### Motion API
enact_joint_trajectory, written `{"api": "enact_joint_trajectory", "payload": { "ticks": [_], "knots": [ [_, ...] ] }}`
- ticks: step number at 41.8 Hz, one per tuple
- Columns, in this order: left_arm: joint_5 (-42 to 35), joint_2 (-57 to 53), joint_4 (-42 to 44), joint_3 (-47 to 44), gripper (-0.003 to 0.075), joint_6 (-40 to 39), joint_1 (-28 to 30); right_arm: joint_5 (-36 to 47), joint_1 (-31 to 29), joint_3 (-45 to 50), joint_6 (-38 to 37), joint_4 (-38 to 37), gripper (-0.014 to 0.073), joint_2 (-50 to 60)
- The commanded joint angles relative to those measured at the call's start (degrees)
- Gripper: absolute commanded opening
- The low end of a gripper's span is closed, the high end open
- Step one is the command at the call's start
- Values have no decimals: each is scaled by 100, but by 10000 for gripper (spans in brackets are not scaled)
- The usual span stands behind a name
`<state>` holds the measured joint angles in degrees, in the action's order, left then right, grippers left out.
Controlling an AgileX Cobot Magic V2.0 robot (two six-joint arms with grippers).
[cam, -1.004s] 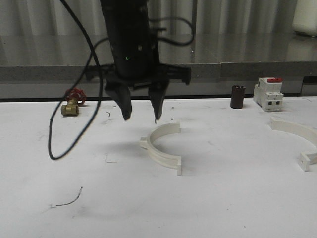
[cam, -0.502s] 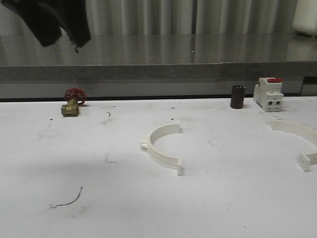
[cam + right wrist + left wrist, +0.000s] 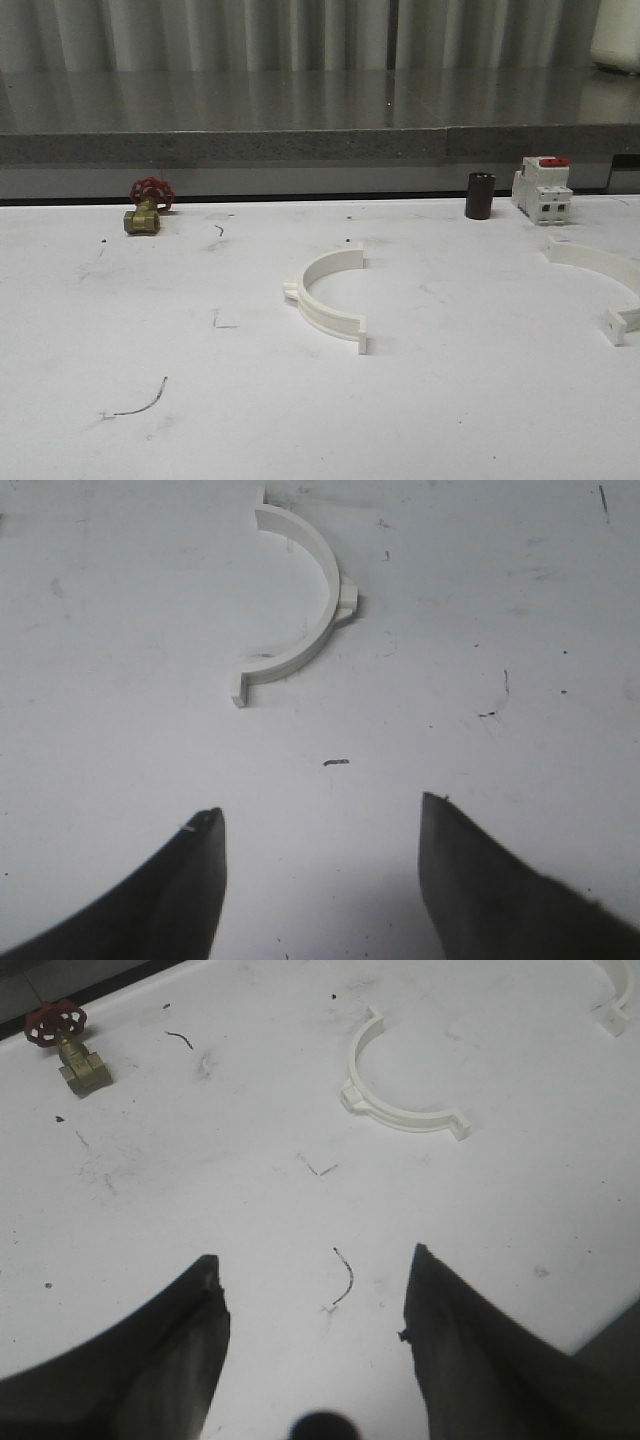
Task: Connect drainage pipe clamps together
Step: 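Raise the left gripper away from the placed half-ring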
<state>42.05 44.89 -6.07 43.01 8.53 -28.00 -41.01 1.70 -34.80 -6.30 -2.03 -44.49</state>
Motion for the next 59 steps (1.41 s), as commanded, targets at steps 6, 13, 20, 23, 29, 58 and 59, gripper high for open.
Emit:
{"api": "enact_joint_trajectory", "payload": {
  "ticks": [6,13,20,23,29,58,59],
  "knots": [
    [-482,-339,-148,-111,388,-3,23,274,-8,-193,9,-10,456,-4],
    [-471,-327,-148,-111,388,-3,23,274,-8,-193,9,-10,456,-4],
    [-471,-327,-148,-111,388,-3,23,371,-8,-193,9,64,456,-9],
    [-471,-327,-148,-111,388,-3,23,337,-8,-193,9,239,456,-9],
    [-464,-327,-148,-111,388,-3,23,191,-8,-193,9,664,456,-9],
    [-464,-327,-148,-111,388,-3,23,-967,-127,-2340,204,320,456,-2834],
    [-464,-327,-148,-111,388,-3,23,-950,-162,-2409,204,320,456,-2960]
  ]
}}
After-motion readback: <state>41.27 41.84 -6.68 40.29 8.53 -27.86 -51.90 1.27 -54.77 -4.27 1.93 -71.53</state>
